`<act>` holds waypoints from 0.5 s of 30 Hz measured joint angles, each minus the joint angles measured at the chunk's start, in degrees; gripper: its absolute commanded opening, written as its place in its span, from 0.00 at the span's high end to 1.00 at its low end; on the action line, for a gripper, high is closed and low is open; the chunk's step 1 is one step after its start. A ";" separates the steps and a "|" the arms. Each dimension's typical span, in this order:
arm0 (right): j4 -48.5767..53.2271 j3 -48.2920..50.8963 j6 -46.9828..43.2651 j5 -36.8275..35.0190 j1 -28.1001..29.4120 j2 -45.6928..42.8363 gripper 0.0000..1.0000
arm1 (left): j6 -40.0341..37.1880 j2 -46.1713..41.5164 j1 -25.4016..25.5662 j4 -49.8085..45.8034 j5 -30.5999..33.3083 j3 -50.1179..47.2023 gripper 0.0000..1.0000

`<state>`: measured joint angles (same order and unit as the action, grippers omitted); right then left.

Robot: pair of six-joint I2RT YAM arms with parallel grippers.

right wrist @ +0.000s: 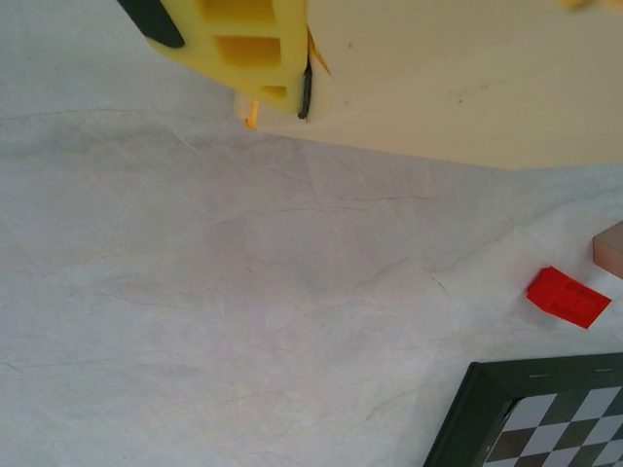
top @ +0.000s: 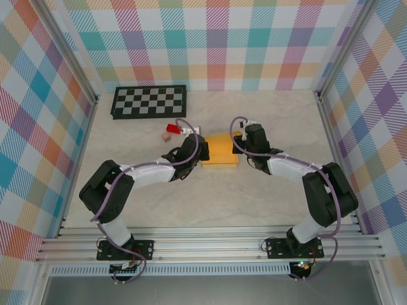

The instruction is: Fold the paper box

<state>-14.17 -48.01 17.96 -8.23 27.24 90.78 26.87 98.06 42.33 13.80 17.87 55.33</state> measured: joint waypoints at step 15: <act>-7.43 9.18 1.57 -2.97 2.14 -4.90 0.97 | -4.22 -0.92 3.54 12.59 5.66 -8.98 1.00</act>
<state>-21.61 -38.83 19.53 -11.20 29.39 85.89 22.65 97.14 45.87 26.39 23.53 46.35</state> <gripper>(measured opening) 0.068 0.055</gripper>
